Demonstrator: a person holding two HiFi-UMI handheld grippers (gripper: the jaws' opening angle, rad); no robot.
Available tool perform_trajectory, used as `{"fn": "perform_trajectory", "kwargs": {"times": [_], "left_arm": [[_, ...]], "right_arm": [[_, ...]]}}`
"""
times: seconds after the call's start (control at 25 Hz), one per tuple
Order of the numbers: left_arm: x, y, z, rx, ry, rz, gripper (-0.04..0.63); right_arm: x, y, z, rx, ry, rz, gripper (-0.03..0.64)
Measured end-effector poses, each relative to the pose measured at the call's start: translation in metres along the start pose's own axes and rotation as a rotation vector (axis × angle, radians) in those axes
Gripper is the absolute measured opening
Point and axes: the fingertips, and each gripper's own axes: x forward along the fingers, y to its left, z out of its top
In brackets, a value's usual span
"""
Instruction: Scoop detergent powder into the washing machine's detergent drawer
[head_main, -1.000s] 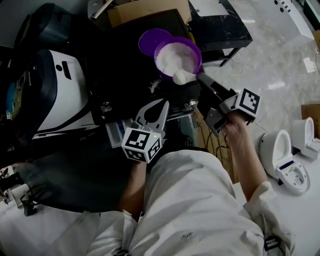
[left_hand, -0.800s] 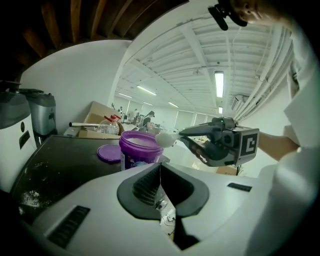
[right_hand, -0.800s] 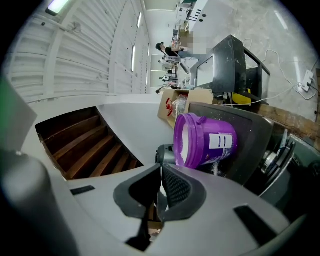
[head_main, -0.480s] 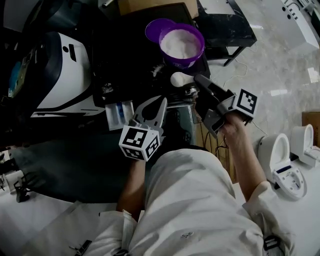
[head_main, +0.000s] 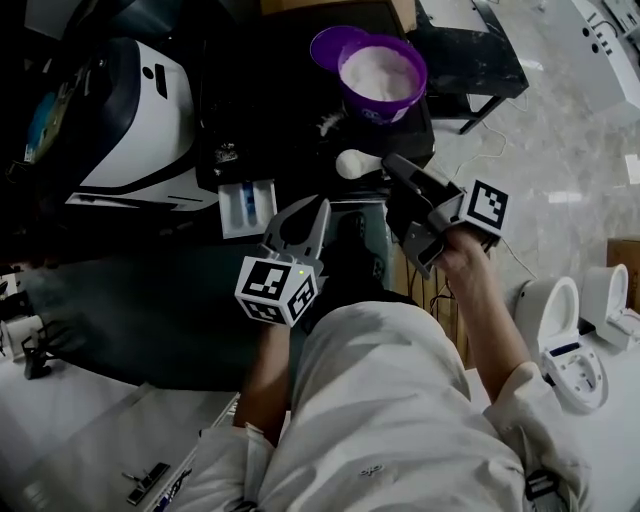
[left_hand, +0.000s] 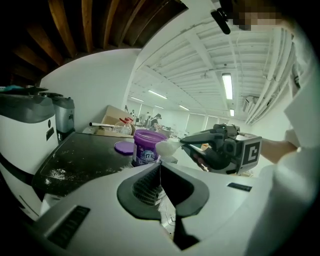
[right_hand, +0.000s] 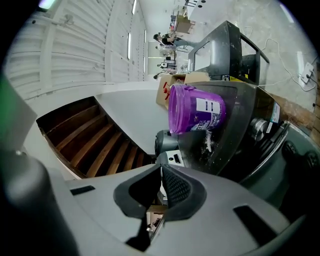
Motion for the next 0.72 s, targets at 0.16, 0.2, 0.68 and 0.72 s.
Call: {"fn": "perform_trajectory", "kwargs": {"times": [0.16, 0.2, 0.68, 0.72], "left_arm": [[-0.014, 0.008, -0.006, -0.018, -0.003, 0.041, 0.02], [-0.017, 0.01, -0.008, -0.023, -0.004, 0.051, 0.02], [-0.061, 0.028, -0.025, -0.08, -0.025, 0.187, 0.02], [-0.064, 0.03, -0.026, -0.084, -0.026, 0.198, 0.02]], "right_arm": [[0.011, -0.004, -0.015, 0.001, 0.045, -0.004, 0.012], [0.013, -0.005, -0.019, 0.001, 0.057, -0.006, 0.012], [0.045, -0.015, -0.077, -0.01, 0.227, -0.021, 0.012], [0.048, -0.016, -0.081, -0.011, 0.24, -0.024, 0.012]]}}
